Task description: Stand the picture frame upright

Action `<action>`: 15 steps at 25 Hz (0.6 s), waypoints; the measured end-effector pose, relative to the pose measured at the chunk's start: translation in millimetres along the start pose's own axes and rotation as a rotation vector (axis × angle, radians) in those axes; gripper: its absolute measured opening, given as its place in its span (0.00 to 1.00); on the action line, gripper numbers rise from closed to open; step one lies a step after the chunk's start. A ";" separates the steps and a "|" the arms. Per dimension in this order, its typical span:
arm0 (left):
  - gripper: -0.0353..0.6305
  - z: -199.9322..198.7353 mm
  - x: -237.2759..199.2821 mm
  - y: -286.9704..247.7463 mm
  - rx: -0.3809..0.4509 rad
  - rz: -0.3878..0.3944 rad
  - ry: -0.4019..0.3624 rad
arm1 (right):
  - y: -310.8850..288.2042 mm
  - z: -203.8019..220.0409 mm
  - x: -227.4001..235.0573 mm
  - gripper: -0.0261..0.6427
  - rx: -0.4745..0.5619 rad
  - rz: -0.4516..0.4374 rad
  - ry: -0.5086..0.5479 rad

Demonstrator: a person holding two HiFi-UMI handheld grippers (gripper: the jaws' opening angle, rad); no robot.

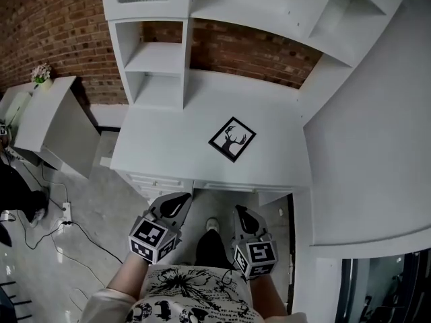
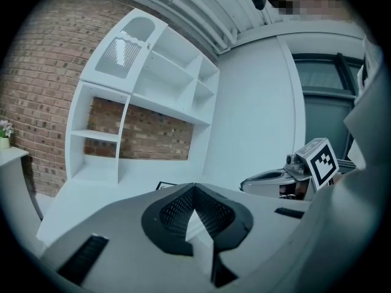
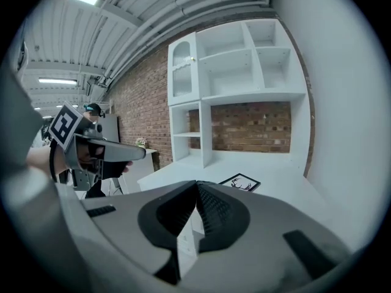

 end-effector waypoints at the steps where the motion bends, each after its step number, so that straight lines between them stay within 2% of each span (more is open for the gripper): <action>1: 0.07 -9.9 -3.7 -9.0 0.005 -0.007 0.000 | -7.2 -8.0 8.1 0.05 -0.001 -0.009 0.006; 5: 0.07 -48.0 -19.8 -54.6 0.014 -0.043 0.007 | -43.7 -34.4 47.7 0.05 -0.034 -0.044 0.011; 10: 0.07 -88.2 -42.2 -116.8 0.052 -0.061 0.094 | -96.9 -60.5 97.6 0.05 -0.062 -0.103 0.059; 15: 0.07 -100.9 -68.1 -165.2 0.038 -0.130 0.094 | -140.8 -77.6 142.6 0.05 -0.076 -0.142 0.069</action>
Point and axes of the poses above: the fingertips, and each gripper's own axes: y backward along the fingers, x to its right, z out of its underside, the point moved 2 cm from there along y, backward along the fingers, and after that the axes turned 5 degrees about -x, right-handed, at the moved point
